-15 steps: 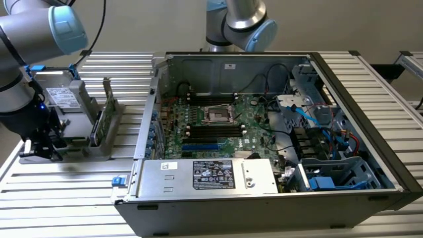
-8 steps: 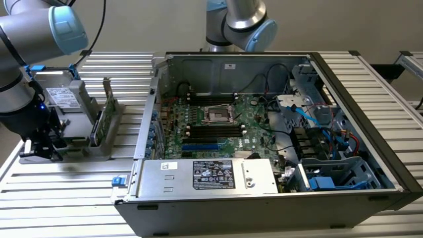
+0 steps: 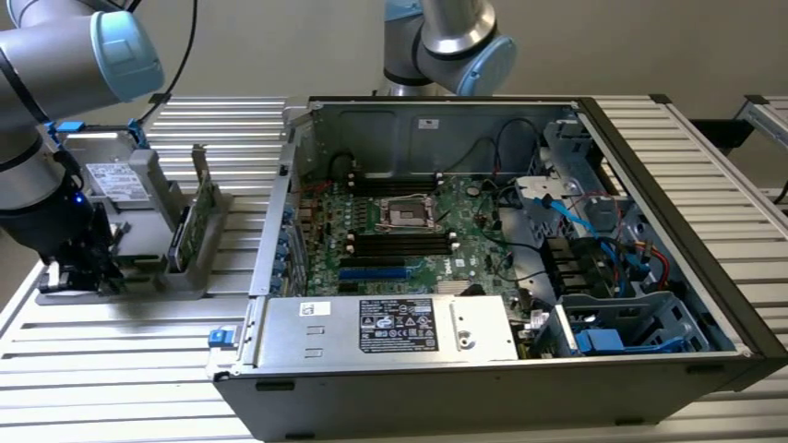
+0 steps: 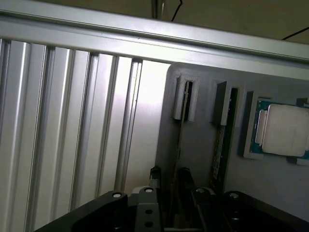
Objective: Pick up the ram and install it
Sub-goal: 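Pick up the ram and move it above insertion slot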
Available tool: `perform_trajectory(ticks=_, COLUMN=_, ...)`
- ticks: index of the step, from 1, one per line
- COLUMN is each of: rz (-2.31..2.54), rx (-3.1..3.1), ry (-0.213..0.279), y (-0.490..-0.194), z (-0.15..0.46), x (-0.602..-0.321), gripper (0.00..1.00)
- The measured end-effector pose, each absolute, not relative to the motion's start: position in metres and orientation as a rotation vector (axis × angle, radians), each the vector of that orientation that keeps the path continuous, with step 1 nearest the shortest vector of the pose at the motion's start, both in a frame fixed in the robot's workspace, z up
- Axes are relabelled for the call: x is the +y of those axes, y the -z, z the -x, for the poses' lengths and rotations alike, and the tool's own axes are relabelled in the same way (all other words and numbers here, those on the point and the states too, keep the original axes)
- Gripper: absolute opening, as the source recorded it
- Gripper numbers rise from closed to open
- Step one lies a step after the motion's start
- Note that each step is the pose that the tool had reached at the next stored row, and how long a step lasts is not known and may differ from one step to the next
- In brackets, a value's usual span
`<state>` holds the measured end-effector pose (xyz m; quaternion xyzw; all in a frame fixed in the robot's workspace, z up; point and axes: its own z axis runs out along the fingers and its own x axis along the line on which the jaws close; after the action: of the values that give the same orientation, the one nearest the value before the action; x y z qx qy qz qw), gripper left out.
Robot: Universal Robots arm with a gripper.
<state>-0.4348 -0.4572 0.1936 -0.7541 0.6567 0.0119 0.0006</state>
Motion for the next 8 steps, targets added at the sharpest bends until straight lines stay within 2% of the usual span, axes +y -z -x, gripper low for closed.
perform_trajectory(ticks=4, rz=2.368, rx=2.062, ry=-0.037, y=-0.1935, z=0.4348, x=-0.4572, gripper=0.27)
perform_trajectory(ticks=5, rz=2.368, rx=2.062, ry=-0.037, y=-0.1935, z=0.4348, x=-0.4572, gripper=0.20)
perform_trajectory(ticks=8, rz=2.368, rx=2.062, ry=-0.037, y=-0.1934, z=0.4348, x=-0.4572, gripper=0.20)
